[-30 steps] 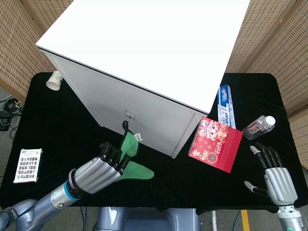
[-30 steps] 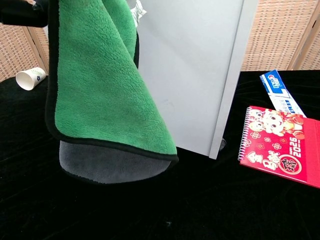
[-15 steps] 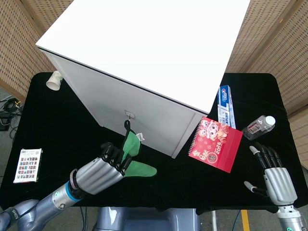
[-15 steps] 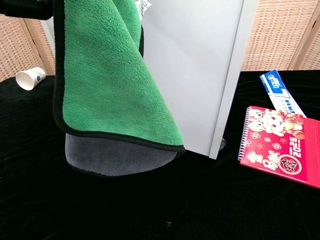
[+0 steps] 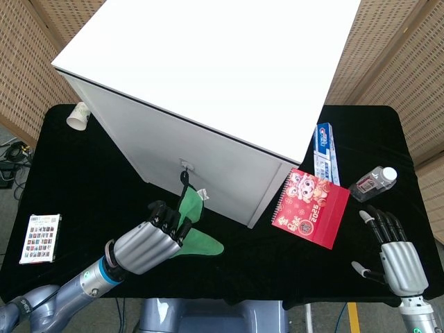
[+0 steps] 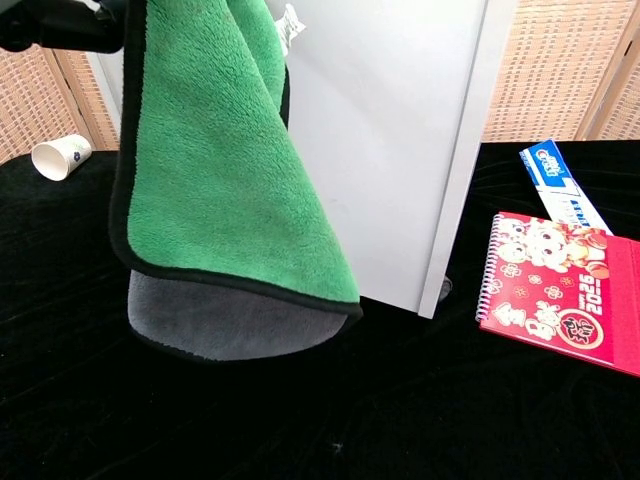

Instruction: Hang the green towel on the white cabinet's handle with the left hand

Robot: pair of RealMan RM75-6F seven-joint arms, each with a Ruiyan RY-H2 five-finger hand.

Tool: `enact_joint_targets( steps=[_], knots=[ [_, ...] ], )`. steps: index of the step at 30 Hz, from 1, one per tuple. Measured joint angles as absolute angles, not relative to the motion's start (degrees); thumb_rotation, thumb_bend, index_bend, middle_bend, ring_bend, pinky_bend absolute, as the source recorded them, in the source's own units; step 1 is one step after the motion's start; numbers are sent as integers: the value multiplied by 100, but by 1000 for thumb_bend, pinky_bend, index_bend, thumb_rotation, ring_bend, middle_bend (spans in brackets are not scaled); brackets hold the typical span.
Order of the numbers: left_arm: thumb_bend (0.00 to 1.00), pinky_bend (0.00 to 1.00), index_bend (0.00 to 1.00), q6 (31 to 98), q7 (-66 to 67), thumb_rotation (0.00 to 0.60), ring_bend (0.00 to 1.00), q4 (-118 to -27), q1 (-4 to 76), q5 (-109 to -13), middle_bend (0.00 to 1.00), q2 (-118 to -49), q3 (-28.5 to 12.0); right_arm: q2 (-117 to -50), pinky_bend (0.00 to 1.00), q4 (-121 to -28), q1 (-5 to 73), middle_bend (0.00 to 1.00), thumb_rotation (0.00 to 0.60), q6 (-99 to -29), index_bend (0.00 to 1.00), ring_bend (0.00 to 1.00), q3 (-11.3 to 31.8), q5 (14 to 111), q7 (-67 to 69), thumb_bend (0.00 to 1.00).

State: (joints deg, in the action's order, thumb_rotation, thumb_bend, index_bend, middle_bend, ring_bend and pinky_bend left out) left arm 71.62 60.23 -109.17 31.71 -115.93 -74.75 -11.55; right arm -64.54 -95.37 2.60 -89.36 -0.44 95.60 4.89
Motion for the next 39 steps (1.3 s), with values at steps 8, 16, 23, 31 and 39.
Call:
enact_joint_targets(
  steps=[8, 16, 23, 31, 39],
  knots=[
    [573, 584, 716, 7226, 5924, 600, 716, -10663, 3088, -11501, 732, -7510, -1117, -6455, 0, -9538, 262, 0, 600, -8928, 0, 0, -51, 9573, 478, 150],
    [94, 259, 234, 7492, 6131, 600, 323, -10597, 2719, -11531, 204, -7402, -859, -6468, 0, -9530, 266, 0, 600, -8917, 0, 0, -51, 9573, 457, 150],
    [32, 0, 2, 8247, 5821, 600, 0, -10289, 2113, -11637, 0, -7396, -461, -6495, 0, -9527, 269, 0, 600, -8902, 0, 0, -47, 9562, 385, 150],
    [24, 0, 0, 8901, 5136, 600, 0, -9990, 1670, -11727, 0, -7512, -152, -6534, 0, -9527, 268, 0, 600, -8881, 0, 0, -56, 9559, 286, 150],
    [24, 0, 0, 9199, 4519, 600, 0, -9961, 965, -11260, 0, -7463, 389, -6547, 0, -9518, 281, 0, 600, -8835, 0, 0, -59, 9540, 251, 150]
  ],
)
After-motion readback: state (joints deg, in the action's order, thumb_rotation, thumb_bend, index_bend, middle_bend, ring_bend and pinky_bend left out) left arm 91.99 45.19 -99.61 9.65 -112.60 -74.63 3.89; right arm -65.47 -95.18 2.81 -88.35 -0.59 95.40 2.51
